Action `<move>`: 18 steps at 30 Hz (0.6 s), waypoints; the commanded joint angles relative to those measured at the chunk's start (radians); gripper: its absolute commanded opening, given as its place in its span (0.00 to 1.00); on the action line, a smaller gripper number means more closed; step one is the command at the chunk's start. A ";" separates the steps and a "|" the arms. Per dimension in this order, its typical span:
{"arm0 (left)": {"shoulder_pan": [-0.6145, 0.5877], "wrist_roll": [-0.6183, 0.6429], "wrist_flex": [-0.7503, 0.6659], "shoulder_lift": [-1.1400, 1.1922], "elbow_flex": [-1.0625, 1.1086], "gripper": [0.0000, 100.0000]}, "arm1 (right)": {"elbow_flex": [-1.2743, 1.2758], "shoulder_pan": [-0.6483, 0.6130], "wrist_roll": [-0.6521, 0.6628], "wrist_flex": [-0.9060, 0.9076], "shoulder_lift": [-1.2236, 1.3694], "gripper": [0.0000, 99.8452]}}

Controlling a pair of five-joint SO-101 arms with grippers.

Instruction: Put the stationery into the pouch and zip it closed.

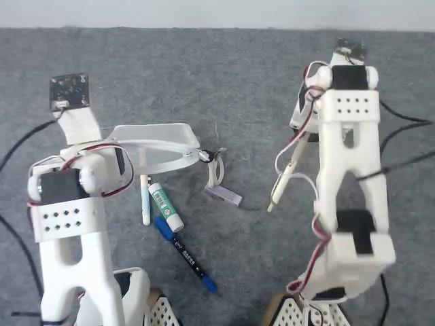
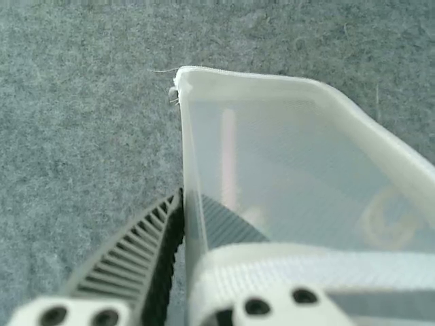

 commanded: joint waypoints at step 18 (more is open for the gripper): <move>0.031 0.009 0.066 -0.002 -0.269 0.01 | 0.023 -0.200 0.077 -0.021 -0.535 0.01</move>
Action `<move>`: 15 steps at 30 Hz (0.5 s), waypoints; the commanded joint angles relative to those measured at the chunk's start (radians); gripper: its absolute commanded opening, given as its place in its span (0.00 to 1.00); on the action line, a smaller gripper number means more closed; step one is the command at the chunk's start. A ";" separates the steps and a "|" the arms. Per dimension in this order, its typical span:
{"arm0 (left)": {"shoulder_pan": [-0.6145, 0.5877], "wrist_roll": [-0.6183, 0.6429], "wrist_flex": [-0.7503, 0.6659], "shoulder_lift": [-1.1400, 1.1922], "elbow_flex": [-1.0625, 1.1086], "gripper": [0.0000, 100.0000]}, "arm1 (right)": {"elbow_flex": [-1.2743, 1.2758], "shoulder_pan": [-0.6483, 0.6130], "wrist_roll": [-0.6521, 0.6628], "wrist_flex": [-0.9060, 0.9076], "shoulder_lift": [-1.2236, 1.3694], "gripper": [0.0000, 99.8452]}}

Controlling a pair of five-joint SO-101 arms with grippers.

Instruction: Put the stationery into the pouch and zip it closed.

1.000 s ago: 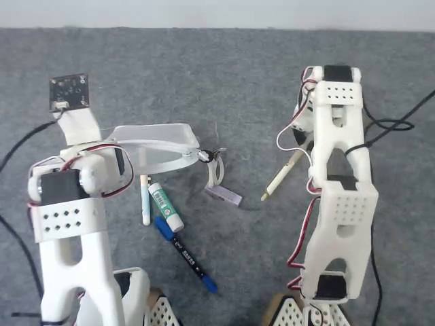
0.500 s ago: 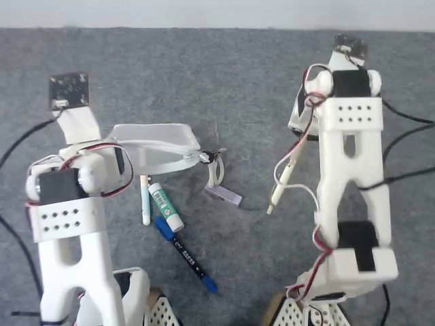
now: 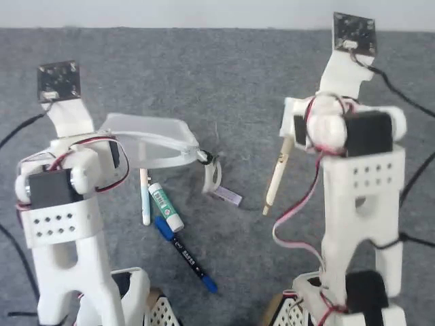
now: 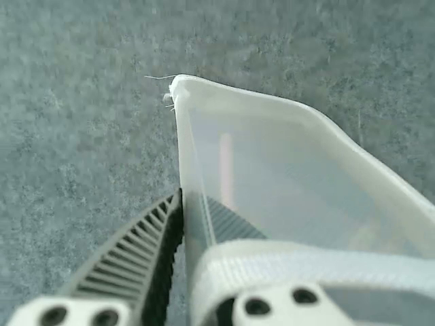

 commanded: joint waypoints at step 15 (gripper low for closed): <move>0.147 0.058 0.206 0.414 -0.558 0.01 | -0.012 -0.067 0.015 -0.283 -0.302 0.01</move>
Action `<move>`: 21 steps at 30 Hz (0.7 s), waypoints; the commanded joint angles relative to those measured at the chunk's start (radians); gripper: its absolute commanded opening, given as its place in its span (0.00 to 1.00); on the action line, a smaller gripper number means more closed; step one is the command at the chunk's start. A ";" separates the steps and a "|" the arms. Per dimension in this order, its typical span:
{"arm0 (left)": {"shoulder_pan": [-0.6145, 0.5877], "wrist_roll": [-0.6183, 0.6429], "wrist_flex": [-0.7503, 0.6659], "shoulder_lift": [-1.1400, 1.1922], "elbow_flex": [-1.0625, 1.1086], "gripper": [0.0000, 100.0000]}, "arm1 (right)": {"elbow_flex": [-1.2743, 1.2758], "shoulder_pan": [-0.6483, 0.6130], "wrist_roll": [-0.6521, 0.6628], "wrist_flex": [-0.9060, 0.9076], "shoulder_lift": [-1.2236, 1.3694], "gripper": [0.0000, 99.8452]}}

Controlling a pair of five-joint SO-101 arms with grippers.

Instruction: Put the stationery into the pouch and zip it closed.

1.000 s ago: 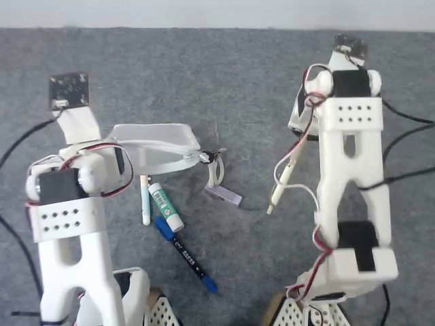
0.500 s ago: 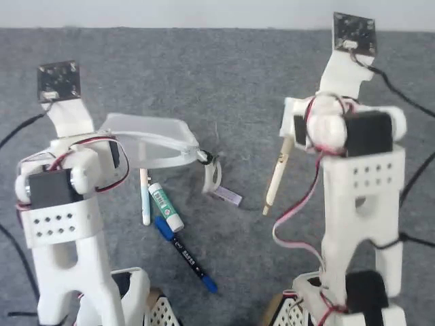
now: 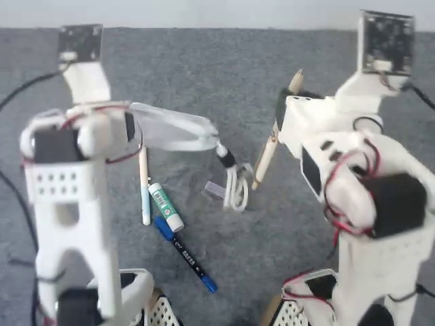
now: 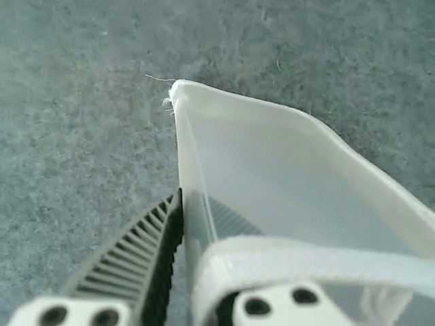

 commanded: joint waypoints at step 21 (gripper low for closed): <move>-0.054 0.137 0.051 0.368 -0.341 0.01 | -0.006 -0.245 0.015 -0.595 0.067 0.01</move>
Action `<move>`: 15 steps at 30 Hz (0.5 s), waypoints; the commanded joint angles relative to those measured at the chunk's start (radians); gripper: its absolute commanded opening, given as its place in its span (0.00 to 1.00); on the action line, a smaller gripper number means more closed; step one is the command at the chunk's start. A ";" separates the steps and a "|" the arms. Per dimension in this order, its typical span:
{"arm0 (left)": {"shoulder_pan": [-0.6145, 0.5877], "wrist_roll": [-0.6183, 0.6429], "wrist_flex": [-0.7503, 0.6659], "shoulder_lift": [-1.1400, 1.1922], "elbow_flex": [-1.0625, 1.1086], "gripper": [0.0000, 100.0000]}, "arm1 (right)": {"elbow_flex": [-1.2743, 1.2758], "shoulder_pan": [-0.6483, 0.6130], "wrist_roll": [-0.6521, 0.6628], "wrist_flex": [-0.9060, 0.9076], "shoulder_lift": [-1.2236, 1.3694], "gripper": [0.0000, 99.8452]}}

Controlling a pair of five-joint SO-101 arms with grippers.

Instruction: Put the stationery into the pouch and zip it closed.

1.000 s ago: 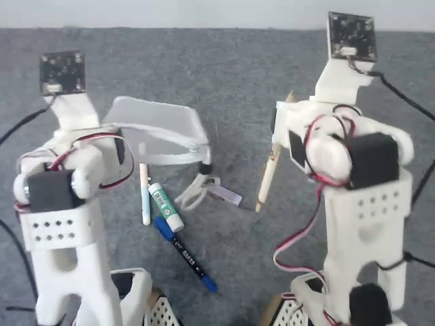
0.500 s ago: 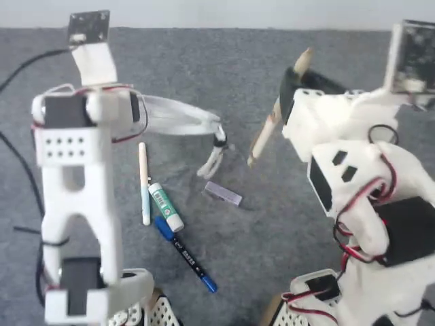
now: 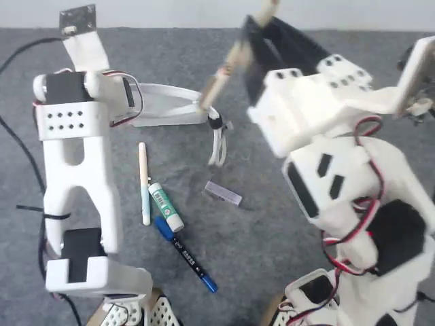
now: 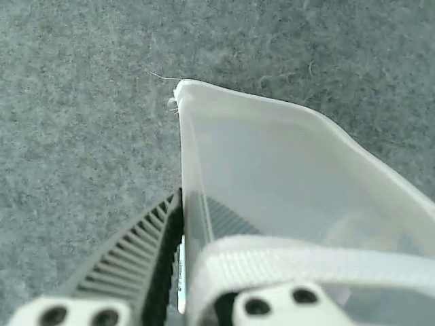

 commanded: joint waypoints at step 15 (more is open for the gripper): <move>-0.006 0.017 -0.003 -0.005 -0.042 0.01 | -0.008 -0.016 0.006 -0.081 0.174 0.01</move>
